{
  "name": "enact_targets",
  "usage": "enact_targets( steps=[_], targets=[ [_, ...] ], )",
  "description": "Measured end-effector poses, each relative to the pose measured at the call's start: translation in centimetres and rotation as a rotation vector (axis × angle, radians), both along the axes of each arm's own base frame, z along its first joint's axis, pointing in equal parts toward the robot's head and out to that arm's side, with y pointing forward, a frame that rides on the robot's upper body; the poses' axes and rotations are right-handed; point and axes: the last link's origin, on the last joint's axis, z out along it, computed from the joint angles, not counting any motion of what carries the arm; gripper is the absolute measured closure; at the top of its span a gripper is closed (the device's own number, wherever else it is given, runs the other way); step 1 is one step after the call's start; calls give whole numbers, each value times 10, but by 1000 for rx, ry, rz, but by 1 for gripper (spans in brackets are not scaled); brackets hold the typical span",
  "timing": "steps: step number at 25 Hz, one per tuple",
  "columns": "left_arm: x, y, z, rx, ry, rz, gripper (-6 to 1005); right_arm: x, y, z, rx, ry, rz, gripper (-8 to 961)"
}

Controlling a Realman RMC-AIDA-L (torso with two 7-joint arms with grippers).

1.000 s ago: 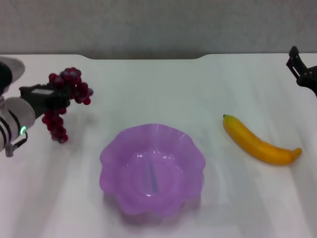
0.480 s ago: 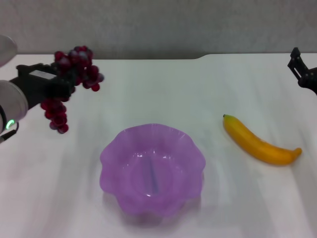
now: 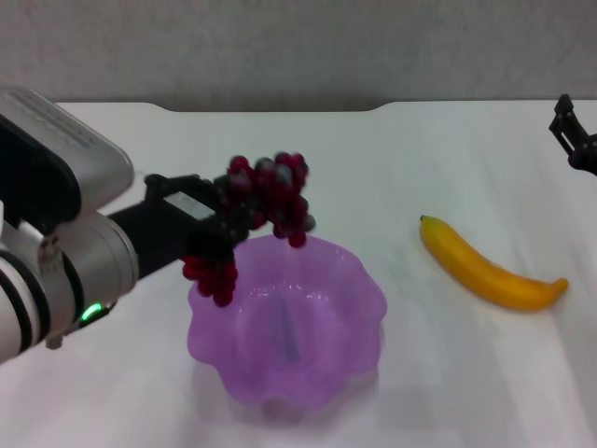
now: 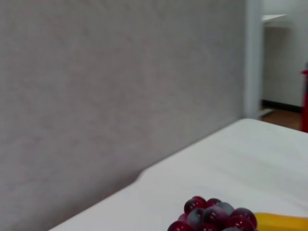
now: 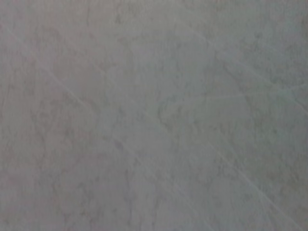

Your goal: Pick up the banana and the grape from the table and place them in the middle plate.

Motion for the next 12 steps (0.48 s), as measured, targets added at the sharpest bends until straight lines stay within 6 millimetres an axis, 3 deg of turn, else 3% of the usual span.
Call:
enact_targets(
  steps=[12],
  targets=[
    [-8, -13, -39, -159, 54, -99, 687, 2, -1, 0, -2, -5, -6, 113]
  ],
)
